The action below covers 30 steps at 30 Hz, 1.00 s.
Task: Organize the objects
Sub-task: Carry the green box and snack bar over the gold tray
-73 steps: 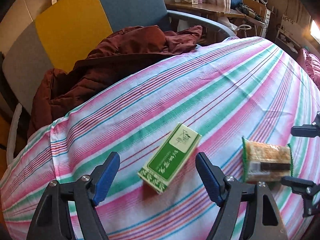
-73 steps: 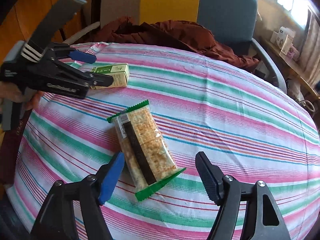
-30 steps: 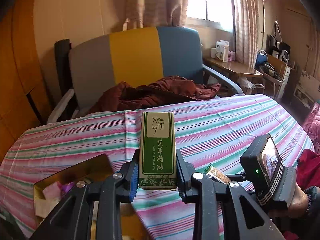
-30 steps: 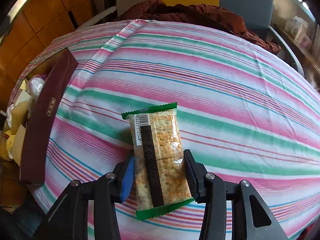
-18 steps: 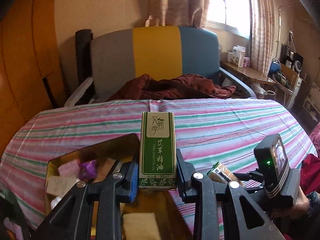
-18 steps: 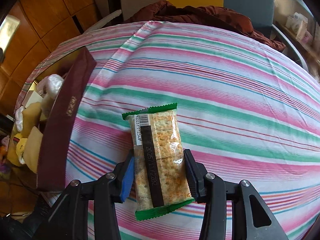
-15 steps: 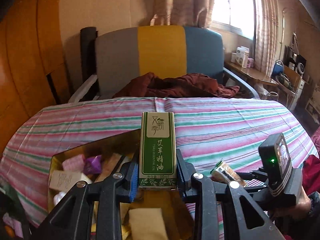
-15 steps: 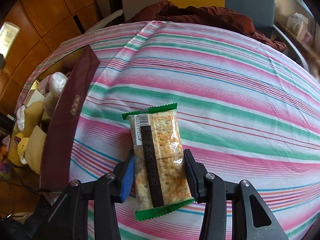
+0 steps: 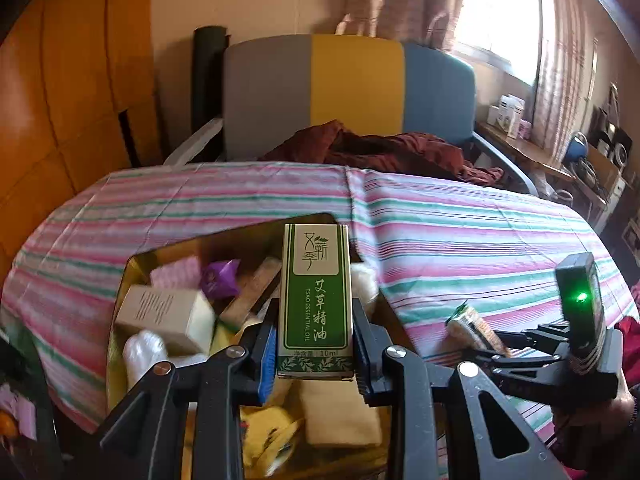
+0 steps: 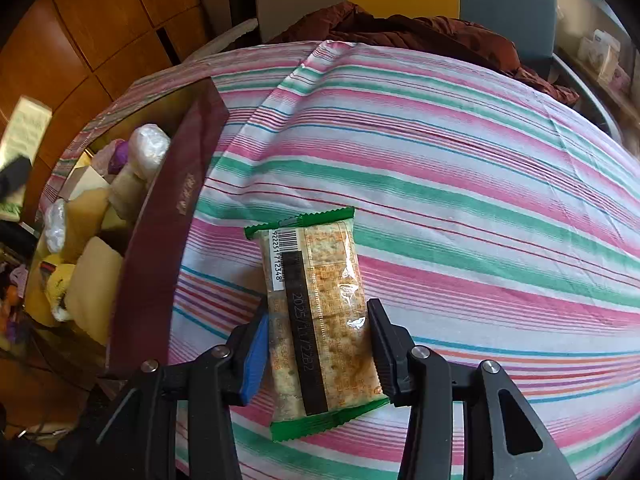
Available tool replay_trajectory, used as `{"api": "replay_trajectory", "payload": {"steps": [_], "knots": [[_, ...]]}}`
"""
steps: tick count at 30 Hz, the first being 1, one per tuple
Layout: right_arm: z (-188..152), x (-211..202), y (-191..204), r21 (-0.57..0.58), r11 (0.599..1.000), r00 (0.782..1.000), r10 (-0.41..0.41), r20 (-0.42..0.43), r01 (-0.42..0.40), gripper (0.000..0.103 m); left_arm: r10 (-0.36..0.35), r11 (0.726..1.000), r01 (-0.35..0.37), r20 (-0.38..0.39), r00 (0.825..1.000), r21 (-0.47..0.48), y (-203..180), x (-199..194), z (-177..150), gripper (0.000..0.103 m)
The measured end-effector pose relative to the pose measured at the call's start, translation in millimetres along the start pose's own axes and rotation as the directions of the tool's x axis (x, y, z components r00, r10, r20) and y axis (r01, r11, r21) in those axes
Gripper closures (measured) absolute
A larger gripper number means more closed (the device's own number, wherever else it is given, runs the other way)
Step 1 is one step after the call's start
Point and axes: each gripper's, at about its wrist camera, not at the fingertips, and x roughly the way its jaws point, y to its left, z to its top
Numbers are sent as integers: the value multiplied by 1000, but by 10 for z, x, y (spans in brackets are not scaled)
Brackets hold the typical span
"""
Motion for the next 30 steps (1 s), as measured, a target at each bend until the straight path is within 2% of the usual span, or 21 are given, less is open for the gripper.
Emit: {"api": "replay_trajectory", "payload": {"steps": [5,10,13,18,23,30], "knots": [[23,-54,65,25,998,999,50,14,-50,57,38,991,-36,14,999,-127,552,-191,-147,72],[163,-276,356,-31,993,991,116,70,-114,57,120,962,-115,5,993,-246,1068,-347,-323,72],[260,-353,563,-73,987,985,148,91,-141,57,130,950,-127,-8,991,-287,1222,-377,-416,72],[417,-376,992,-132,968,970,226,91,-213,57,80,951,-82,-17,997,-297,1181,-306,-466,72],[532,-296,1292,-170,961,969,232,81,-216,57,38,967,-42,-22,999,-250,998,-146,-351,72],[649,-218,1392,-183,964,974,213,81,-195,57,-6,975,0,-27,1000,-222,875,73,-177,72]]}}
